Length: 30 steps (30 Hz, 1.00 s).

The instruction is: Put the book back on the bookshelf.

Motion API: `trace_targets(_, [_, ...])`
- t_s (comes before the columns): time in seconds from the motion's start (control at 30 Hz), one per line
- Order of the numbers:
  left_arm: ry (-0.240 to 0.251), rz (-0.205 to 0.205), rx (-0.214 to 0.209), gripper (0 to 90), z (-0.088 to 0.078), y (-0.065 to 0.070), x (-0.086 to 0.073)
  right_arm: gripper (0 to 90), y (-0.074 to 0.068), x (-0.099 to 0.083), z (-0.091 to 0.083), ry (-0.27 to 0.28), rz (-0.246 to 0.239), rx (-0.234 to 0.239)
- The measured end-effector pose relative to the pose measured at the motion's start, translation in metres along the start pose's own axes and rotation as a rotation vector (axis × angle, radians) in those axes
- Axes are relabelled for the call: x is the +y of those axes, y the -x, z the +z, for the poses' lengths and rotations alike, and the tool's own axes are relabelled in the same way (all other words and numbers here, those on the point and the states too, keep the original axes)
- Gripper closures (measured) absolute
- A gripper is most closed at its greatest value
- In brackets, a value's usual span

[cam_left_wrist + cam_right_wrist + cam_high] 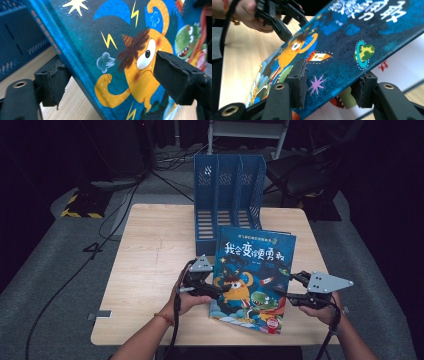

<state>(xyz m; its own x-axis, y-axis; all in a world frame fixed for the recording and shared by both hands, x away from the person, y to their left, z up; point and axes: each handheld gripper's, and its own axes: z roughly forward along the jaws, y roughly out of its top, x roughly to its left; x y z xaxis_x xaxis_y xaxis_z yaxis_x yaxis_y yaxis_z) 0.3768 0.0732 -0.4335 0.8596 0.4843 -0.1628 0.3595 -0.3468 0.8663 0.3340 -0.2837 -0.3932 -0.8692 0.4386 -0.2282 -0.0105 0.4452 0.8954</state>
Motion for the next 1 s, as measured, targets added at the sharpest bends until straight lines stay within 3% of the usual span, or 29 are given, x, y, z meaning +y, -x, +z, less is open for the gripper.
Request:
trace_targets(0.1, [0.017, 0.018, 0.018, 19.4, -0.004, 0.005, 0.0, 51.6, -0.001, -0.004, -0.001, -0.001, 0.007, -0.013])
trace_targets(0.17, [0.039, 0.015, 0.013, 20.0, -0.006, 0.009, -0.001, 51.7, -0.001, -0.006, -0.002, -0.002, 0.007, -0.018])
trace_targets(0.33, [0.079, 0.052, 0.004, 27.4, -0.015, 0.017, -0.002, 52.3, -0.001, -0.014, -0.004, -0.007, 0.007, -0.03])
trace_targets(0.53, [0.08, 0.066, 0.018, 30.7, -0.015, 0.02, -0.001, 52.3, -0.005, -0.014, -0.007, 0.004, -0.012, -0.038])
trace_targets(0.7, [0.092, 0.091, 0.007, 39.3, -0.018, 0.019, 0.002, 53.2, -0.012, -0.014, -0.014, 0.014, -0.042, -0.044])
trace_targets(0.93, [0.142, 0.103, -0.062, 46.4, -0.02, 0.014, 0.009, 57.5, -0.019, -0.011, -0.022, 0.024, -0.068, -0.02])
trace_targets(1.0, [0.152, 0.125, -0.082, 50.1, -0.022, 0.014, 0.011, 58.7, -0.021, -0.011, -0.025, 0.027, -0.074, -0.016])
